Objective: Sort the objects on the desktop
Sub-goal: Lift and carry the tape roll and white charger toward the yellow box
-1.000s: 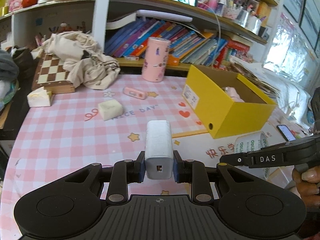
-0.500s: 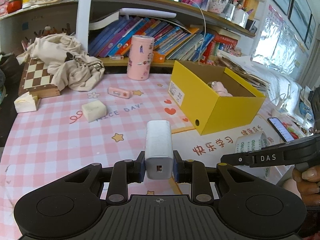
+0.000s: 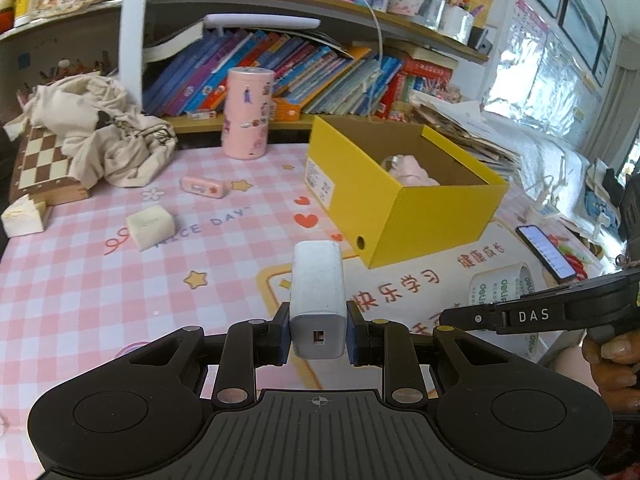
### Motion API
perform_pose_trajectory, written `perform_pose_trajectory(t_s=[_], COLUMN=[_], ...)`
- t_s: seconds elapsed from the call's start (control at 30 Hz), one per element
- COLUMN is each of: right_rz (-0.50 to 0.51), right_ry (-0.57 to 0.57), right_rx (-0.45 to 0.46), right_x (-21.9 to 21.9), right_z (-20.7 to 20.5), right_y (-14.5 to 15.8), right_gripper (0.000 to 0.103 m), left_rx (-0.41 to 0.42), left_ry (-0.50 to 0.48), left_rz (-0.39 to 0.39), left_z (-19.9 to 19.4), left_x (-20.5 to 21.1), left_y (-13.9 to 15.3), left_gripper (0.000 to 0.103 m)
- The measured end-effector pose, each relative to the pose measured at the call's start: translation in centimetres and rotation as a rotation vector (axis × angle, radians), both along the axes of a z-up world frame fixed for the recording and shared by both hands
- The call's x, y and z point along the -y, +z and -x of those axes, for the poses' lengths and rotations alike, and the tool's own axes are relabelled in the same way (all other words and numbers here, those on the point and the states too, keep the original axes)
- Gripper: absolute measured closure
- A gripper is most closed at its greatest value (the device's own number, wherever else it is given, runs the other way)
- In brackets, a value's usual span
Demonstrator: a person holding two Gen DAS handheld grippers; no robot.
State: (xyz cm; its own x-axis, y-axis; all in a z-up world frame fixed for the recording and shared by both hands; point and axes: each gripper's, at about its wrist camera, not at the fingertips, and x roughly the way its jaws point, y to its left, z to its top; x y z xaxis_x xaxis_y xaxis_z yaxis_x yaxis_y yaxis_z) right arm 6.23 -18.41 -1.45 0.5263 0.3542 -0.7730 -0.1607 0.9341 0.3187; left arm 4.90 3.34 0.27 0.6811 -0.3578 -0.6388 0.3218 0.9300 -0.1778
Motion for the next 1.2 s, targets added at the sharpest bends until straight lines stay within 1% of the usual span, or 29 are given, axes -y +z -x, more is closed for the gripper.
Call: perform_pose_trajectory(t_s=[0.3, 0.8, 1.2], right_rz=[-0.012, -0.025, -0.032], right_ry=[-0.03, -0.065, -0.087], right_rx=[-0.008, -0.024, -0.022], right_x=[2.7, 6.5, 9.6], right_z=[-0.3, -0.9, -1.6], right_y=[0.1, 0.0, 0.3], right_gripper=[0.098, 0.098, 0.098], left_rx=[0.005, -0.013, -0.006], left_ry=[-0.044, -0.117, -0.176], left_rz=[-0.016, -0.038, -0.038], left_z=[-0.6, -2.0, -3.0], left_x=[2.8, 6.9, 10.2], left_y=[0.4, 0.5, 1.1], left_gripper=[0.078, 0.078, 0.078])
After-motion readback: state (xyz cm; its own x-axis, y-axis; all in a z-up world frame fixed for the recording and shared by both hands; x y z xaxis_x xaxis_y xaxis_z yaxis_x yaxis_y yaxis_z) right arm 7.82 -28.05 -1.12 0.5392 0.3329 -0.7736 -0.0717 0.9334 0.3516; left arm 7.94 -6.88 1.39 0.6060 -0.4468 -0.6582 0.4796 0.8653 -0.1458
